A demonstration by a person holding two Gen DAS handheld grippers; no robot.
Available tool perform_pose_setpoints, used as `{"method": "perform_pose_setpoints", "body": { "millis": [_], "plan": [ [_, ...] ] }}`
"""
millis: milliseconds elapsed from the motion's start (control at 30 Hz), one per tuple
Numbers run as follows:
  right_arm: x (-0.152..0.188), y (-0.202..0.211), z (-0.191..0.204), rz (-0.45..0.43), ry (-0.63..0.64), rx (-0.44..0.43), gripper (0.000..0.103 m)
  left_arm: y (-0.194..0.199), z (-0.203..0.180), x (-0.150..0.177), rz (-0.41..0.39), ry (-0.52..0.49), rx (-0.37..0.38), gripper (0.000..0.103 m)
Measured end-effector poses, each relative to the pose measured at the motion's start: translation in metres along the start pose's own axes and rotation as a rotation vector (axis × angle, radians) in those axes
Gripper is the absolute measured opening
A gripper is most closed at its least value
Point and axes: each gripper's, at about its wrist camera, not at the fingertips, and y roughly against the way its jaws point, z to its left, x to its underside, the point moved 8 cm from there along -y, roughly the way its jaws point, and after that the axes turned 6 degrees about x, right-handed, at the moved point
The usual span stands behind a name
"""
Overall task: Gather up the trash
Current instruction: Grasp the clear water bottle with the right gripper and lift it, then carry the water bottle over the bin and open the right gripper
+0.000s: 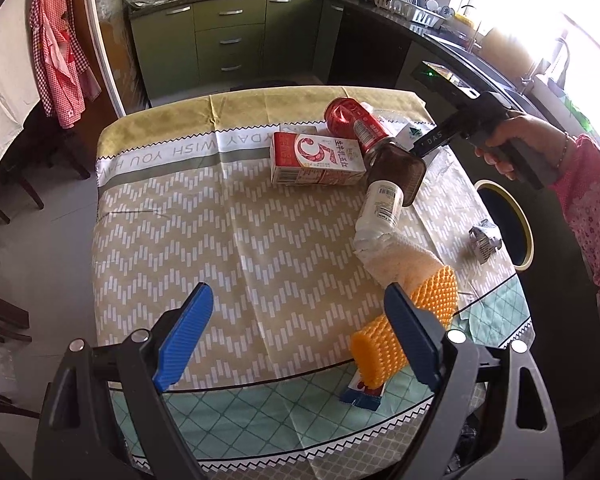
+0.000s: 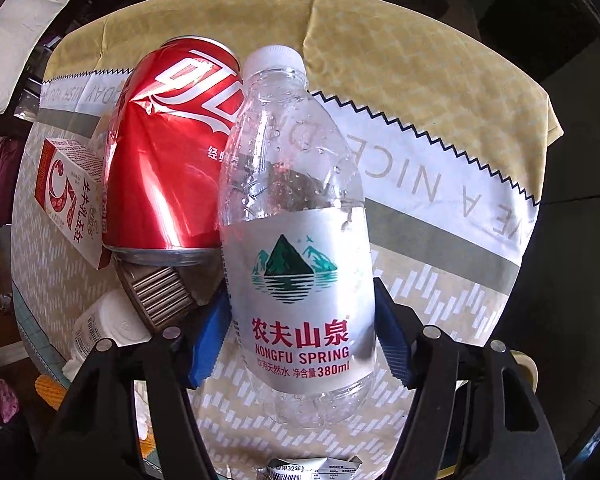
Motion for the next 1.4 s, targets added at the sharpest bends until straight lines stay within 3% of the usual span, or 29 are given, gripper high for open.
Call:
{"method": "perform_pose_setpoints", "body": {
  "millis": [233, 567, 733, 967, 1233, 1400],
  "plan": [
    [0.015, 0.005, 0.003, -0.044, -0.051, -0.019, 0.065, 0.001, -0.002, -0.004, -0.001, 0.007, -0.013, 0.083],
    [0.058, 0.05, -0.013, -0.126, -0.159, -0.28, 0.065, 0.01, -0.026, -0.007, -0.011, -0.038, -0.028, 0.083],
    [0.093, 0.081, -0.026, -0.186, -0.176, -0.328, 0.065, 0.008, -0.048, -0.017, -0.008, -0.077, -0.023, 0.083],
    [0.177, 0.092, -0.11, -0.211, -0.324, -0.235, 0.066, -0.005, -0.089, -0.046, 0.006, -0.136, 0.008, 0.083],
    [0.265, 0.024, -0.21, -0.087, -0.481, -0.071, 0.066, -0.057, -0.111, -0.105, 0.084, -0.045, 0.03, 0.084],
    [0.283, -0.021, -0.238, -0.034, -0.511, -0.042, 0.066, -0.1, -0.106, -0.135, 0.15, 0.051, -0.007, 0.084]
  ]
}}
